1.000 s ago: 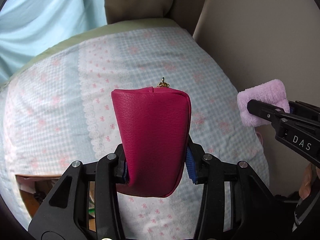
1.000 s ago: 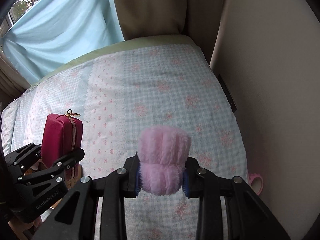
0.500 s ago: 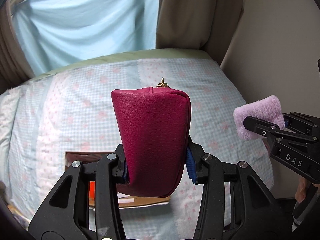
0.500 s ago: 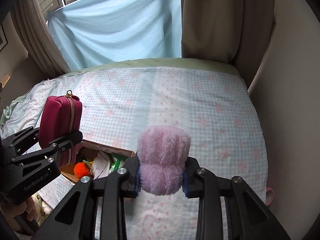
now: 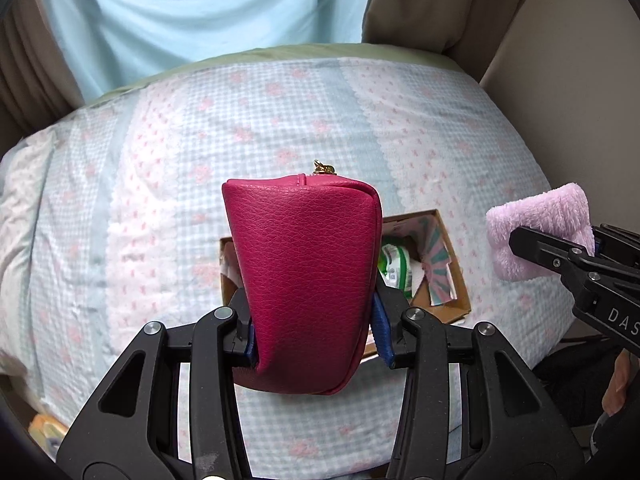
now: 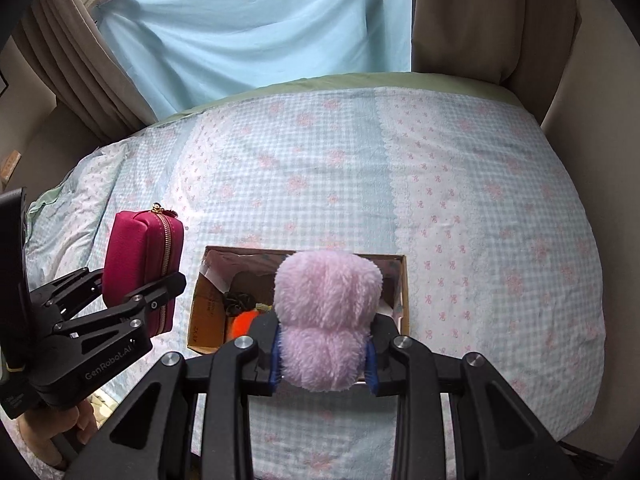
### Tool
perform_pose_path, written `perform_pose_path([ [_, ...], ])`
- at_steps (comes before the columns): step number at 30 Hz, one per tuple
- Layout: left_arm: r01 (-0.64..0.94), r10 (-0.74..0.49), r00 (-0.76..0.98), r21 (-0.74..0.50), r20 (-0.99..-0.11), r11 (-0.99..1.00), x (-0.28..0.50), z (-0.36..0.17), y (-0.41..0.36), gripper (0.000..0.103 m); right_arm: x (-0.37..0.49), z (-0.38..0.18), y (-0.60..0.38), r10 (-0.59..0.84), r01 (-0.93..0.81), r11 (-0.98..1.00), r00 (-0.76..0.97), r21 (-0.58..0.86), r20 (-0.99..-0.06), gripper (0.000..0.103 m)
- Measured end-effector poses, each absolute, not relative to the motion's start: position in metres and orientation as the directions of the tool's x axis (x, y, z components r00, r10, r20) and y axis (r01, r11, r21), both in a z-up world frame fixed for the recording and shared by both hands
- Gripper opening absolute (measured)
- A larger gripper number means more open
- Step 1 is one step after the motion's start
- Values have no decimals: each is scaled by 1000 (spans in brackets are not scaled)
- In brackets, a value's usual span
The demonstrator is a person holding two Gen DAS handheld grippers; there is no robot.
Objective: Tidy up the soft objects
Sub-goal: 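Carry the pouch and hair tie to the box and release them inside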
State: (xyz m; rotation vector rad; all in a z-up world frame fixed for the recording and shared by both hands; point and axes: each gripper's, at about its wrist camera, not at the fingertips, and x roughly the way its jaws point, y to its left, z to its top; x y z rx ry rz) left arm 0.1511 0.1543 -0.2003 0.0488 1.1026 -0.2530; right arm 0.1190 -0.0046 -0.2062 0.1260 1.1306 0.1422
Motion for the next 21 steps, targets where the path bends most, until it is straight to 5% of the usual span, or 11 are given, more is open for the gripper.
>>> perform_pose_path([
  [21,303,-140,176,-82,-974,950,202,-340,188,40,181,-351,26,229,119,964,91,239,-969,29],
])
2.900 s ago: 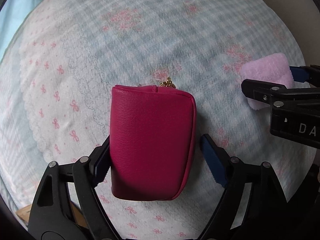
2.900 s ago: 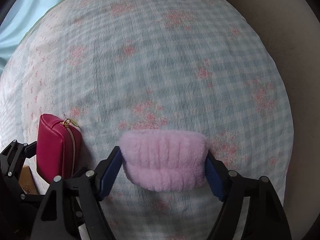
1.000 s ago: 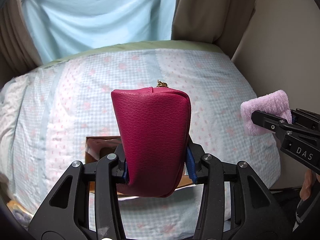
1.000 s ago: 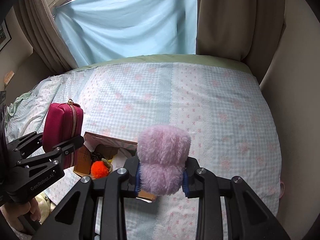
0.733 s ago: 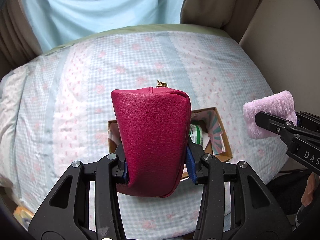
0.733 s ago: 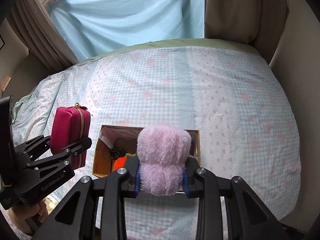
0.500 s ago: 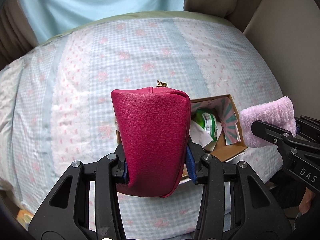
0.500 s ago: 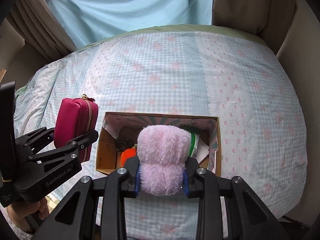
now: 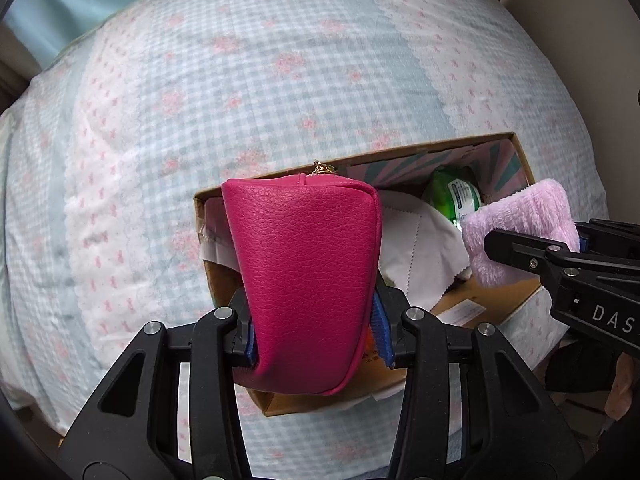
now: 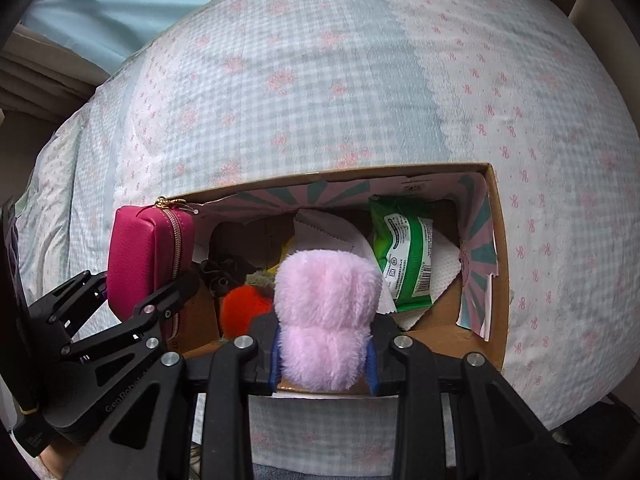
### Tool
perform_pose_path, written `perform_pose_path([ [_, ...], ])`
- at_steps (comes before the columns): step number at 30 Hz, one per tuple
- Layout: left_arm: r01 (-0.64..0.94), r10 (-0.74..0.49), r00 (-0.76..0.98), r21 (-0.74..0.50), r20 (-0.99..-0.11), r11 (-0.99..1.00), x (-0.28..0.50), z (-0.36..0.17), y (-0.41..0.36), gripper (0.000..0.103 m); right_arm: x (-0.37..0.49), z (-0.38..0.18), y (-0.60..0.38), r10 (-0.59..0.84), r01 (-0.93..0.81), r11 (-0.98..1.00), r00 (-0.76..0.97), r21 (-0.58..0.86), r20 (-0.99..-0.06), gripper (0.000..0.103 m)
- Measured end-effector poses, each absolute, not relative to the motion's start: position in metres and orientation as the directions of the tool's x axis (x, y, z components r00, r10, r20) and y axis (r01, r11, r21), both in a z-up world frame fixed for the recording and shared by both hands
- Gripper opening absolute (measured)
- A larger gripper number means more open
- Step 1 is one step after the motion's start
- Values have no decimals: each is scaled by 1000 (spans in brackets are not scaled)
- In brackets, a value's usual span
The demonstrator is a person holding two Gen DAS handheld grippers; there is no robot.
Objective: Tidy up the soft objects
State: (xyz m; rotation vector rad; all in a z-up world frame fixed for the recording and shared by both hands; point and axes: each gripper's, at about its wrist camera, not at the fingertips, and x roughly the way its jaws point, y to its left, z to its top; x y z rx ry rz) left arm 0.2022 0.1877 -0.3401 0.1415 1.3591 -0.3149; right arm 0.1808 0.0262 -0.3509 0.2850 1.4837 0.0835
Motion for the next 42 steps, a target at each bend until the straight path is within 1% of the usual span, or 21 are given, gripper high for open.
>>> perform_pose_path([
  [4,327,-117,111,-75,-987,942,212,-372,180,39,188,-366,14,275,176,942,80,285,-958,29],
  [5,334,-116,97,-77,-989,939,213,-378,178,39,191,-368,12,284,188,937,81,295,-955,34],
  [6,345,-114,83,-78,-990,935,215,-383,175,39,193,-369,10,297,201,930,87,309,-951,46],
  [7,360,-101,72,-69,-992,930,216,-388,171,40,195,-371,7,308,216,921,100,323,-946,51],
  [8,373,-87,65,-57,-994,926,217,-393,168,45,197,-372,4,315,233,914,113,333,-942,64],
  [9,380,-86,60,-57,-995,923,218,-395,165,51,199,-372,2,317,248,908,122,338,-941,81],
  [10,383,-93,52,-66,-994,921,218,-397,163,79,201,-371,-1,317,257,904,129,340,-940,90],
  [11,384,-91,45,-67,-995,921,219,-399,161,102,202,-370,-4,314,265,902,139,340,-939,99],
  [12,387,-78,44,-55,-996,921,218,-399,159,103,202,-369,-7,309,273,900,148,339,-940,102],
  [14,393,-52,67,-22,-996,919,215,-397,157,103,202,-367,-11,292,284,902,151,324,-945,102],
  [20,406,-62,74,-27,-995,913,203,-389,152,103,187,-357,-21,260,285,910,171,301,-950,102],
  [28,373,-80,123,-29,-989,927,189,-355,156,103,162,-328,-22,249,237,926,205,294,-947,102],
  [37,299,-81,213,-14,-974,954,166,-301,161,103,141,-272,-26,239,142,948,277,285,-931,102],
  [42,195,-76,306,-16,-949,981,146,-248,164,103,120,-209,-45,213,41,969,371,245,-904,102],
])
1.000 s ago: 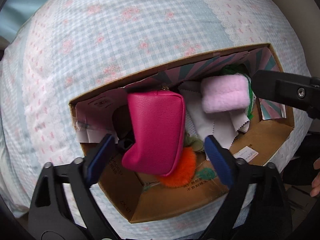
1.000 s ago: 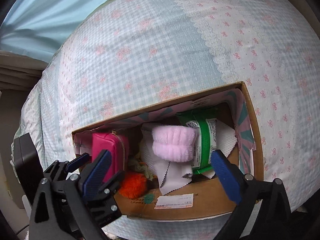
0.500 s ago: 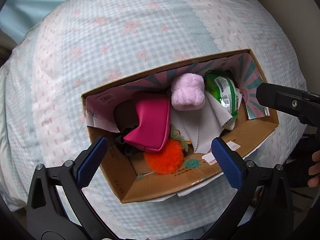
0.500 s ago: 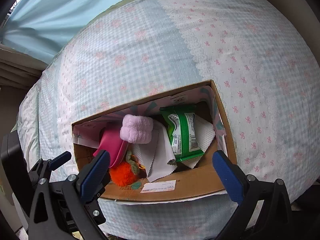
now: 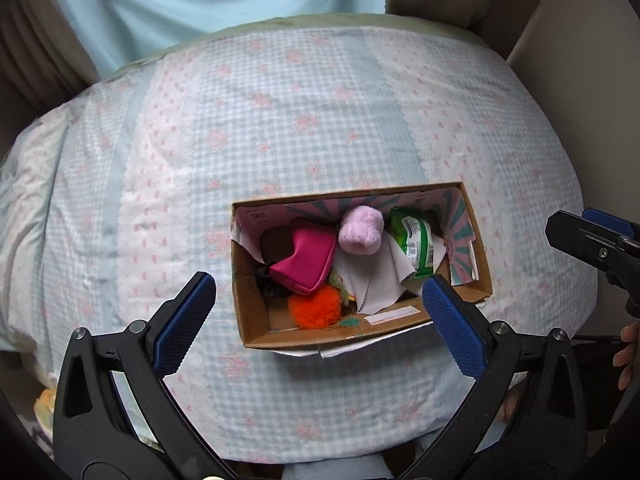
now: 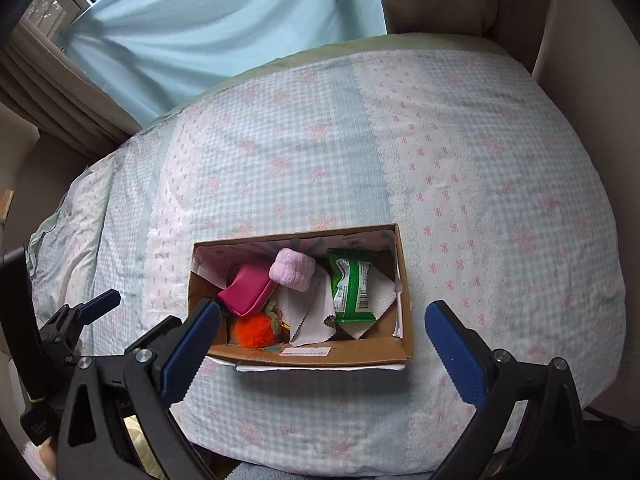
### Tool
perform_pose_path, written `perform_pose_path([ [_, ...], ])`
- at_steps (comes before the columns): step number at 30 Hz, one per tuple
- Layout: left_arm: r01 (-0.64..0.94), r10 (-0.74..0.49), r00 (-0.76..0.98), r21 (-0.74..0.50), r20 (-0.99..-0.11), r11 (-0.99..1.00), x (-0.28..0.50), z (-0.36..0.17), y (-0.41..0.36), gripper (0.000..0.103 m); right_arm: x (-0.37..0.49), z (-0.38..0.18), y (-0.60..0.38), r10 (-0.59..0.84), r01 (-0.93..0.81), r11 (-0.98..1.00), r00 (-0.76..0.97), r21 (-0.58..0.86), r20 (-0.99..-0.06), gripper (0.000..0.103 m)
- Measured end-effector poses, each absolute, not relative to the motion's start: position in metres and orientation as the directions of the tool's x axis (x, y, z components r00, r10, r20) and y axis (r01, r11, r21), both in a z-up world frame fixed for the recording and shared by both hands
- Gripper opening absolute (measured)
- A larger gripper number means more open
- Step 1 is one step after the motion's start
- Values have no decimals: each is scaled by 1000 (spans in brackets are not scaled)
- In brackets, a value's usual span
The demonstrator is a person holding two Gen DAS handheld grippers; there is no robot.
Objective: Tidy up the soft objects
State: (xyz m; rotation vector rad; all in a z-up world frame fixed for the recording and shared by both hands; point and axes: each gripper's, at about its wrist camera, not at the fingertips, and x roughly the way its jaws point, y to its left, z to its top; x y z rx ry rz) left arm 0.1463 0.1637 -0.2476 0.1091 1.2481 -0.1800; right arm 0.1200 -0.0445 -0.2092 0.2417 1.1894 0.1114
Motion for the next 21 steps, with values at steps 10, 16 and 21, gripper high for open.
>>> perform_pose_path([
  [10,60,-97,630,-77,-771,995,79,-83,133,103,61,-60,-109,87,-32,996,643,87,-761,102],
  [16,62,-74,745,-43,-663,997,47,-24,104,103,31,-28,-131,47,-7,998,731,60,-680,102],
  [21,65,-59,788,-12,-613,998,27,-5,86,103,14,-24,-136,30,-4,999,765,42,-643,102],
])
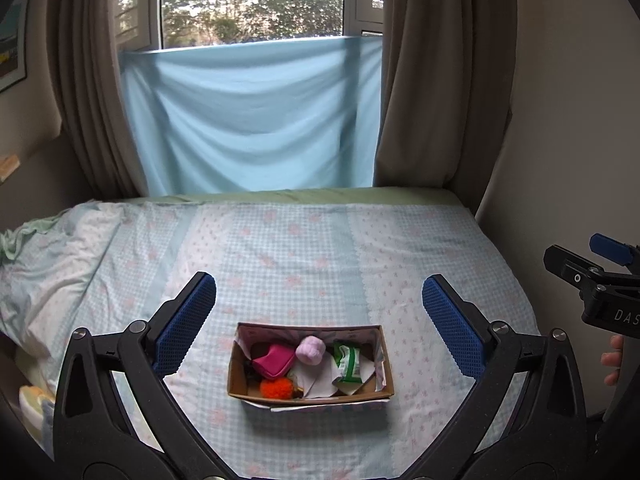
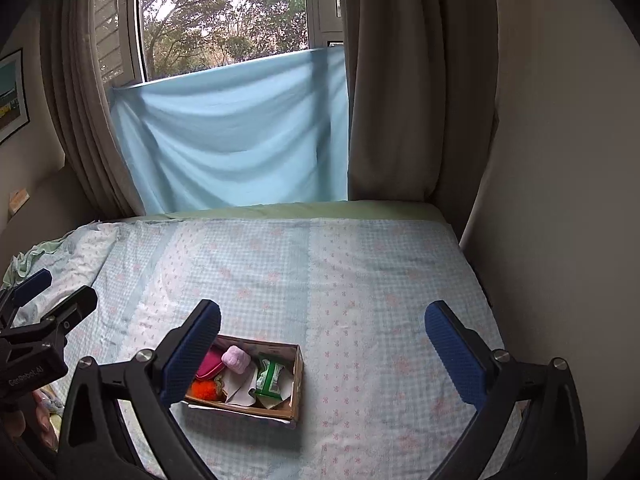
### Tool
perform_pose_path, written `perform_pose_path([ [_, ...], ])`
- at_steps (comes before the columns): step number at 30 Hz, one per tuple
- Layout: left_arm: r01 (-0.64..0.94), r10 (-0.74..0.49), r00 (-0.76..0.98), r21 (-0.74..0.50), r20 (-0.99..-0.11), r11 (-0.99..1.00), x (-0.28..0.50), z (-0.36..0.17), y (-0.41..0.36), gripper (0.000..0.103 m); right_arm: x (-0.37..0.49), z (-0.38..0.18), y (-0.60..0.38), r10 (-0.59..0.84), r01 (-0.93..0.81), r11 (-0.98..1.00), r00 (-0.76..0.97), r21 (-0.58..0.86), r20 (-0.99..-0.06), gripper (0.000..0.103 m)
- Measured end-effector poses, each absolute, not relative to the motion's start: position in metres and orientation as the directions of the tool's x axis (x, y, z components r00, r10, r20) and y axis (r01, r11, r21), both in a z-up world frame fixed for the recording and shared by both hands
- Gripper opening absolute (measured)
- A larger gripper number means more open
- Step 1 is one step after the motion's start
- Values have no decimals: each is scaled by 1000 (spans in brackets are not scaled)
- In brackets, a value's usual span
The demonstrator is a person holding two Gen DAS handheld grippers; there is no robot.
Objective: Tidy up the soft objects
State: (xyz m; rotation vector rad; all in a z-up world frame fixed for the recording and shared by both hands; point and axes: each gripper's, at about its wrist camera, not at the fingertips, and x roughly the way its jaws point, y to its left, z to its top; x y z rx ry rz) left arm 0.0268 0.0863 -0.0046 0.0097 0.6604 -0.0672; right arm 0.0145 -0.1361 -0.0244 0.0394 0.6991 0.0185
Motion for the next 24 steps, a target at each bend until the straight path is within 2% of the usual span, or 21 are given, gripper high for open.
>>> perform_pose_path([
  [13,65,-50,846,8,-530,998,2,4,75,103,-6,-23,-150,-35,49,999,797,7,-602,102],
  [24,77,-58,843,14,-534,997,-1,-2,73,103,-11,-23,-153,-37,55,998,795,11,-606,102],
])
